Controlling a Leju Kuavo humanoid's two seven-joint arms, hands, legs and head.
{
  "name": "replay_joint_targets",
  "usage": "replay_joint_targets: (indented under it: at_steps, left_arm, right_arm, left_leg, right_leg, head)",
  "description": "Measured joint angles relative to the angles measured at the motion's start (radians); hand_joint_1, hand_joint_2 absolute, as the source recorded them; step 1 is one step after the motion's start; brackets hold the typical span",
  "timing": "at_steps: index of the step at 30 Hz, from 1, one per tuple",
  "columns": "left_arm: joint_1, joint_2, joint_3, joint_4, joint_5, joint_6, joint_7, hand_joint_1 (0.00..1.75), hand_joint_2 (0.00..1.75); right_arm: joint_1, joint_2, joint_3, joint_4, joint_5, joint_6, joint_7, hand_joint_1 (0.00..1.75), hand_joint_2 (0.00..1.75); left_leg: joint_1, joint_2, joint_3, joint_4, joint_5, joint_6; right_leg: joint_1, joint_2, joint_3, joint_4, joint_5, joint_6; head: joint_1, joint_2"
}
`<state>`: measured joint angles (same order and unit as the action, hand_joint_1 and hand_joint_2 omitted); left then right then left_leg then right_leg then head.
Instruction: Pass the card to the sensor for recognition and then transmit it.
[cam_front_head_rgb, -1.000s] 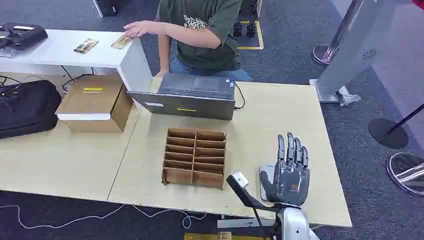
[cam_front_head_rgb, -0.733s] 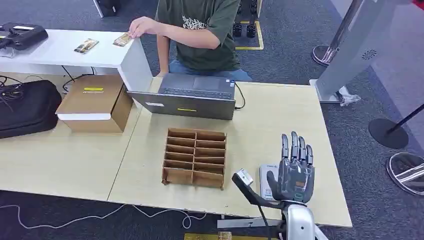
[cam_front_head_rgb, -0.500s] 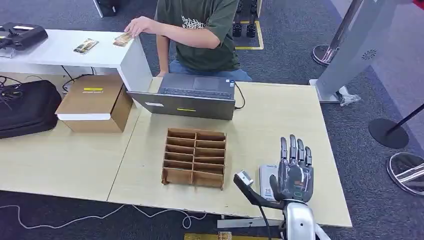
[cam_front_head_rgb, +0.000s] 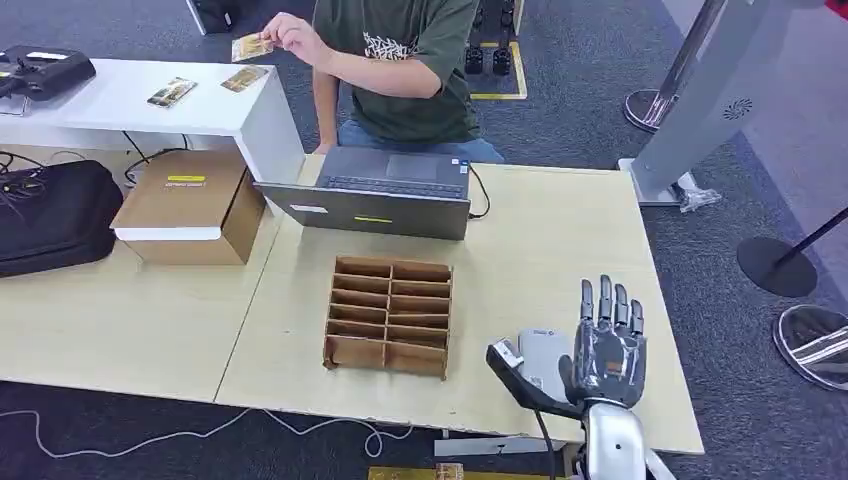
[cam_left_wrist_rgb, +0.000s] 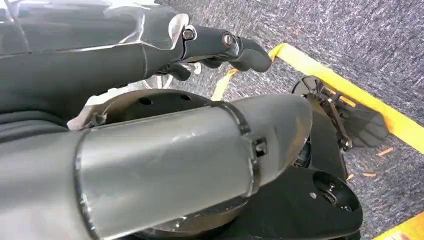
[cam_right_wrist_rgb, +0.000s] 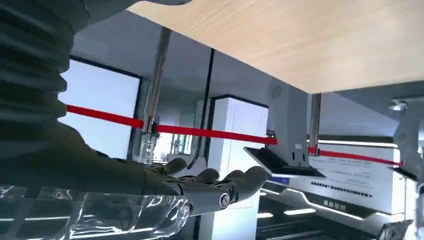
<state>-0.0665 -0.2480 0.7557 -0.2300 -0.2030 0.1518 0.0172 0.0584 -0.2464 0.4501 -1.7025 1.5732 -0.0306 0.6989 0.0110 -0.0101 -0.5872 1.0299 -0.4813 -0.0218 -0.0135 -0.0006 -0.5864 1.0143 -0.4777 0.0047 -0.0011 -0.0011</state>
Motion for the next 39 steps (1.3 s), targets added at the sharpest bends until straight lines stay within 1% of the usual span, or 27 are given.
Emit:
replay_joint_targets:
  at_steps: [4,8,9,12,14,16,18,20,24,26,30,33,39]
  left_arm:
    - [0.000,0.000,0.000,0.000,-0.005,0.001,0.000,0.00,0.00]
    - [-0.001,0.000,0.000,0.000,-0.021,0.004,0.000,0.00,0.00]
    - [-0.001,0.000,0.000,0.000,-0.025,0.005,0.000,0.00,0.00]
    - [-0.001,0.000,-0.001,0.000,-0.044,0.006,0.000,0.00,0.00]
    - [-0.002,0.000,-0.002,0.000,-0.058,0.007,0.000,0.00,0.00]
    - [-0.003,0.000,-0.004,0.000,-0.068,0.007,0.000,0.00,0.00]
    - [-0.004,0.000,-0.007,0.000,-0.078,0.007,0.000,0.00,0.00]
    - [-0.004,0.000,-0.010,0.000,-0.083,0.007,0.002,0.00,0.00]
    - [-0.006,0.000,-0.016,0.000,-0.094,0.009,0.006,0.00,0.00]
    - [-0.008,0.000,-0.022,0.000,-0.097,0.013,0.015,0.00,0.00]
    - [-0.010,0.000,-0.028,0.000,-0.099,0.017,0.022,0.00,0.00]
    - [-0.011,0.000,-0.029,0.000,-0.100,0.018,0.025,0.00,0.00]
    - [-0.013,0.001,-0.029,0.000,-0.094,0.021,0.032,0.00,0.00]
  right_arm:
    - [-0.022,0.000,0.002,0.001,0.000,-0.074,0.000,0.00,1.75]
    - [-0.077,0.000,0.017,0.019,0.000,-0.222,0.000,0.00,1.75]
    - [-0.094,0.000,0.020,0.026,0.000,-0.246,0.000,0.00,1.75]
    - [-0.140,0.005,0.030,0.047,0.000,-0.292,-0.001,0.00,1.75]
    - [-0.190,0.010,0.044,0.068,0.000,-0.329,-0.003,0.00,1.75]
    - [-0.236,0.018,0.053,0.100,0.000,-0.356,-0.029,0.00,1.75]
    - [-0.284,0.031,0.054,0.143,0.000,-0.371,-0.070,0.00,1.75]
    - [-0.324,0.052,0.048,0.183,0.000,-0.391,-0.139,0.00,1.75]
    - [-0.412,0.113,0.020,0.282,0.000,-0.402,-0.259,0.00,1.75]
    - [-0.460,0.143,0.007,0.334,0.000,-0.402,-0.297,0.00,1.75]
    - [-0.548,0.191,-0.007,0.442,0.000,-0.415,-0.324,0.00,1.75]
    - [-0.600,0.216,-0.007,0.518,0.000,-0.449,-0.339,0.00,1.75]
    - [-0.682,0.256,0.003,0.633,0.000,-0.468,-0.343,0.00,1.75]
  left_leg:
    - [0.000,0.000,0.000,0.000,0.000,0.000]
    - [0.000,0.001,0.001,0.000,0.000,0.000]
    - [0.000,0.001,0.001,0.000,0.000,0.000]
    - [0.000,0.001,0.000,0.000,0.001,0.000]
    - [0.000,0.001,0.001,0.000,0.001,0.000]
    - [0.000,0.001,0.001,0.000,0.001,-0.001]
    - [0.000,0.001,0.001,0.000,0.001,-0.001]
    - [0.000,0.001,0.001,0.000,0.002,-0.001]
    - [0.000,0.001,0.001,0.000,0.002,-0.001]
    - [0.000,0.001,0.001,0.000,0.002,-0.001]
    - [0.000,0.000,0.002,0.000,0.002,-0.001]
    - [0.000,0.000,0.001,0.000,0.002,-0.001]
    - [0.000,0.000,0.002,0.000,0.003,-0.001]
  right_leg:
    - [0.000,0.000,0.000,0.000,0.000,0.000]
    - [0.000,0.001,0.000,0.000,0.001,0.000]
    - [0.000,0.001,0.000,0.000,0.001,0.000]
    - [0.000,0.000,0.001,0.000,0.001,0.000]
    - [0.000,0.001,0.001,0.000,0.001,0.000]
    - [0.000,0.001,0.001,0.000,0.001,0.000]
    - [0.000,0.001,0.001,0.000,0.001,0.000]
    - [0.000,0.001,0.001,0.001,0.001,0.000]
    - [0.000,0.001,0.001,0.001,0.002,0.000]
    - [0.000,0.001,0.001,0.002,0.002,0.000]
    - [0.000,0.001,0.001,0.002,0.002,0.000]
    - [0.000,0.001,0.001,0.002,0.002,0.000]
    - [0.000,0.001,0.001,0.002,0.002,0.000]
  head:
    - [0.000,0.000]
    - [0.000,0.000]
    - [0.000,0.000]
    - [0.000,0.000]
    - [0.000,0.000]
    - [0.000,0.000]
    - [0.000,0.000]
    - [0.000,0.000]
    - [0.000,0.000]
    - [0.000,0.000]
    - [0.000,0.000]
    - [0.000,0.000]
    - [0.000,0.000]
